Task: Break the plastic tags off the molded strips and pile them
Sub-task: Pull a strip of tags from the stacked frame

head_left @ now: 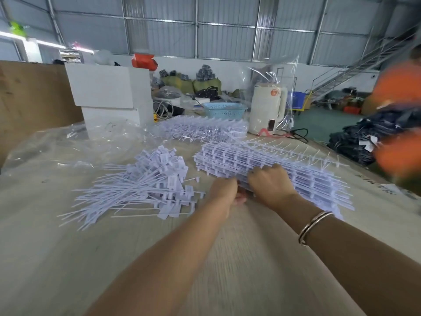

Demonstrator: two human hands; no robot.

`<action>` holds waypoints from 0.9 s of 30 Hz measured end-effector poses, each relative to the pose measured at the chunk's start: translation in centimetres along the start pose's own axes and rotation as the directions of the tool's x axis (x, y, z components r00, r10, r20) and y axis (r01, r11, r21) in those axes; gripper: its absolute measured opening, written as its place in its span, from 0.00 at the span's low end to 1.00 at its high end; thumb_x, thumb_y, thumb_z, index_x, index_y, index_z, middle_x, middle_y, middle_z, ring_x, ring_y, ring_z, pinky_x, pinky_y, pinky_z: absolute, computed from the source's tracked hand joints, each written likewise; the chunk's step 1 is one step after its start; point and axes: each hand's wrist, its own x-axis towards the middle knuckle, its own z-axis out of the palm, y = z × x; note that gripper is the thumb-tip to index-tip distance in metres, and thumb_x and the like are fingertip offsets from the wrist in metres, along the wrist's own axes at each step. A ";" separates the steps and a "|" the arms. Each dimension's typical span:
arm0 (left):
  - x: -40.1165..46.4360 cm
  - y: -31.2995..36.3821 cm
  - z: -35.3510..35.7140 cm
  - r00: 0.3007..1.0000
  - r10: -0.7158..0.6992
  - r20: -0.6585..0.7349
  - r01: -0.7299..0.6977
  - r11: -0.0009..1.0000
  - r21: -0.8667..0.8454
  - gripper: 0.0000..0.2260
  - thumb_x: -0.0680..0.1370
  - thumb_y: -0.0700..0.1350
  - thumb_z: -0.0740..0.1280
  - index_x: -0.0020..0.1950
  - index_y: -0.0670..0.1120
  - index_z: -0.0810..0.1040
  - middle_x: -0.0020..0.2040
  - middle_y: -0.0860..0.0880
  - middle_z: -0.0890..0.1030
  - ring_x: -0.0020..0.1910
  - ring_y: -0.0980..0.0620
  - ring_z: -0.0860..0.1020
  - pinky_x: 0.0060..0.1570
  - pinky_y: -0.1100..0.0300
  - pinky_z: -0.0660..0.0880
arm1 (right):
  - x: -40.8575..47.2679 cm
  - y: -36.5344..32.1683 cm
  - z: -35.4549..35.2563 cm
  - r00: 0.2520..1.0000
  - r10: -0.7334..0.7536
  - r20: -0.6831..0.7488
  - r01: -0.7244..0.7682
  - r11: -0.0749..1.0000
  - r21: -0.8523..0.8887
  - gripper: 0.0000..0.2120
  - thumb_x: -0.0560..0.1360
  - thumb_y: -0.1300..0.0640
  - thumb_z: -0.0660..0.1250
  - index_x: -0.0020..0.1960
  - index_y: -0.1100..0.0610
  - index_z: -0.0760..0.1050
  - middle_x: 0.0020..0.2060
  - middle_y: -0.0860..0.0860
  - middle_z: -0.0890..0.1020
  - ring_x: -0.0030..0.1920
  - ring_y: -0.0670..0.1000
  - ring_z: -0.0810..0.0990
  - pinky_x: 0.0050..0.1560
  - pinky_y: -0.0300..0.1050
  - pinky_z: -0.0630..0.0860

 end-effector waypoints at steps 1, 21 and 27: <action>0.4 0.2 0.2 1.000 -0.014 -0.008 0.013 0.999 -0.052 0.10 0.80 0.43 0.60 0.54 0.39 0.76 0.46 0.41 0.80 0.34 0.50 0.79 0.25 0.62 0.77 | -0.1 0.0 0.1 1.000 -0.005 -0.013 0.005 1.000 0.015 0.08 0.77 0.56 0.60 0.53 0.57 0.75 0.49 0.52 0.81 0.50 0.55 0.80 0.50 0.47 0.70; 0.7 0.3 0.3 0.996 -0.085 0.022 0.088 0.981 -0.173 0.06 0.78 0.35 0.60 0.44 0.41 0.74 0.35 0.44 0.77 0.28 0.50 0.77 0.20 0.60 0.76 | 0.9 0.2 -0.4 0.991 -0.125 0.053 0.114 0.978 0.175 0.18 0.80 0.49 0.48 0.54 0.52 0.75 0.55 0.49 0.75 0.56 0.53 0.71 0.51 0.48 0.61; 0.3 0.4 0.6 0.993 -0.103 0.053 0.105 0.994 -0.035 0.11 0.80 0.41 0.62 0.38 0.42 0.72 0.25 0.48 0.74 0.15 0.59 0.72 0.18 0.66 0.72 | 0.3 2.6 1.0 0.979 -0.196 0.063 0.169 0.939 0.300 0.15 0.81 0.47 0.53 0.64 0.44 0.73 0.64 0.38 0.72 0.69 0.50 0.60 0.63 0.51 0.55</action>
